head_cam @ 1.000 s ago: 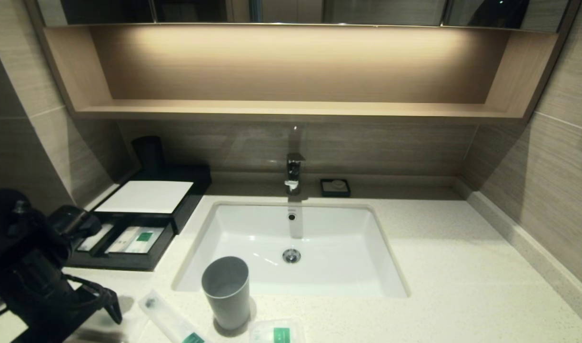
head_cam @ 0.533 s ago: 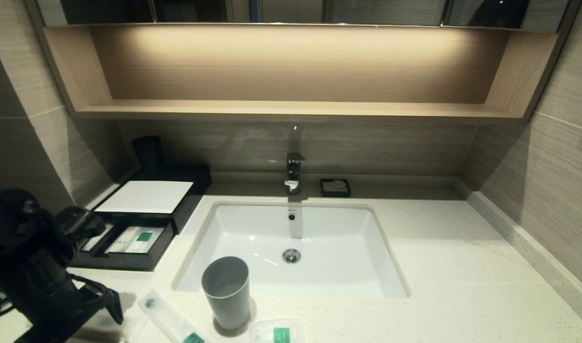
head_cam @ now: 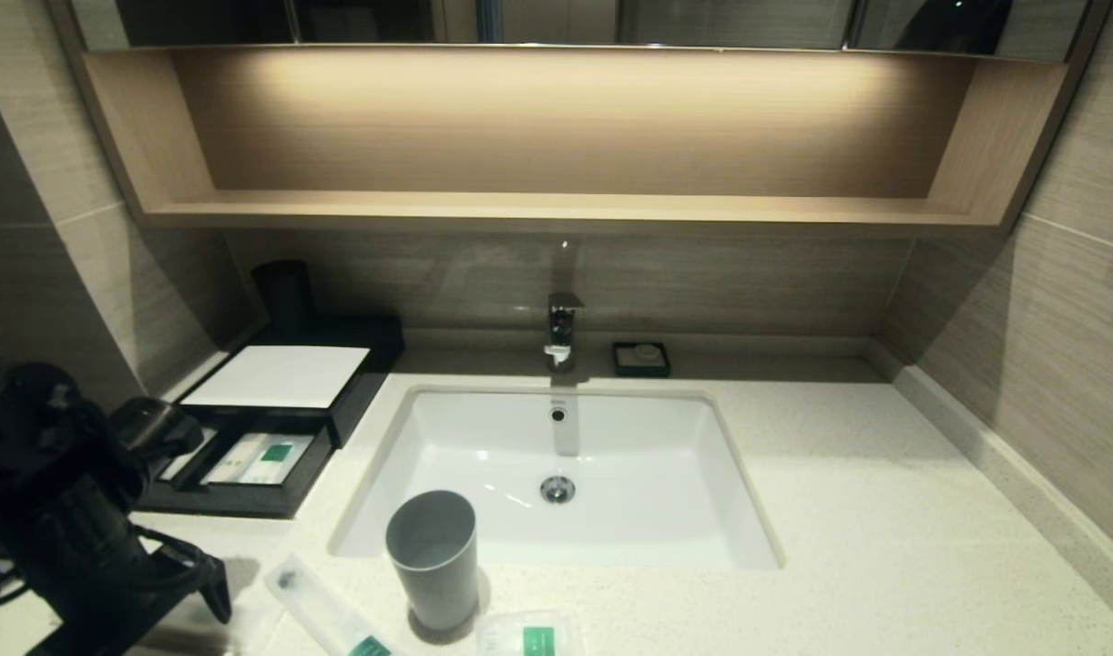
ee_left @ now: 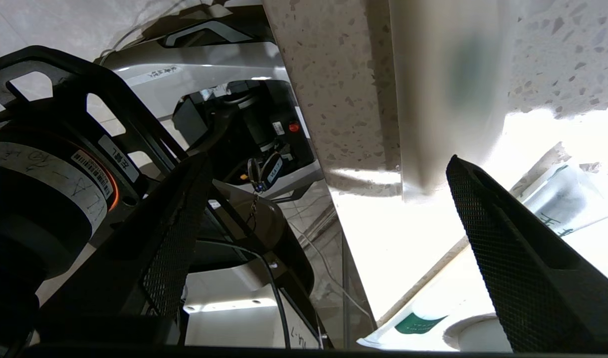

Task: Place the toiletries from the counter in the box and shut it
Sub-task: Pick up the bathroom toiletry

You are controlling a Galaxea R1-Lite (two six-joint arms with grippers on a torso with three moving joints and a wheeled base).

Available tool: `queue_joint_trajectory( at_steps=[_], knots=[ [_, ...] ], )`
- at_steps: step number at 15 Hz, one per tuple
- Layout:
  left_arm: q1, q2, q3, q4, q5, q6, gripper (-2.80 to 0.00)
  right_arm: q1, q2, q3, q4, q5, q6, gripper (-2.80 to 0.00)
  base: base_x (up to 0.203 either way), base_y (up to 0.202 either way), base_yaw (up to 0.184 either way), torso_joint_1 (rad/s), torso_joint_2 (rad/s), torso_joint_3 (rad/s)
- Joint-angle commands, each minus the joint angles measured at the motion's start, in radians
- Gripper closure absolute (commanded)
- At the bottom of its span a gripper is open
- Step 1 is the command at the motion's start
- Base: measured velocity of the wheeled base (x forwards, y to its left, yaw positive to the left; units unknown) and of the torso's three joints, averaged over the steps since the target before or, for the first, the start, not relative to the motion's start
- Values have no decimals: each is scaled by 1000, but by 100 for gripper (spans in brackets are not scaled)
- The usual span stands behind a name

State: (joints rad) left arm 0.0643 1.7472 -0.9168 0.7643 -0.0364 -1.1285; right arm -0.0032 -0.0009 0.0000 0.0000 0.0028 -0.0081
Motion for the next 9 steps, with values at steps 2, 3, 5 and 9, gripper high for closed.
queue_joint_trajectory(
  at_steps=[2, 3, 5, 9],
  knots=[
    [-1, 19, -1, 4, 4, -5, -280, 0, 1, 2, 0, 0, -1, 0, 0, 0, 0, 0, 0, 0],
    [-1, 20, -2, 4, 12, -5, -280, 0, 1, 2, 0, 0, 0, 0, 0, 0, 0, 0, 0, 0],
    [-1, 20, -1, 4, 13, -5, -280, 0, 1, 2, 0, 0, -1, 0, 0, 0, 0, 0, 0, 0],
    [-3, 29, -2, 4, 13, -5, -280, 0, 1, 2, 0, 0, 0, 0, 0, 0, 0, 0, 0, 0]
  ],
)
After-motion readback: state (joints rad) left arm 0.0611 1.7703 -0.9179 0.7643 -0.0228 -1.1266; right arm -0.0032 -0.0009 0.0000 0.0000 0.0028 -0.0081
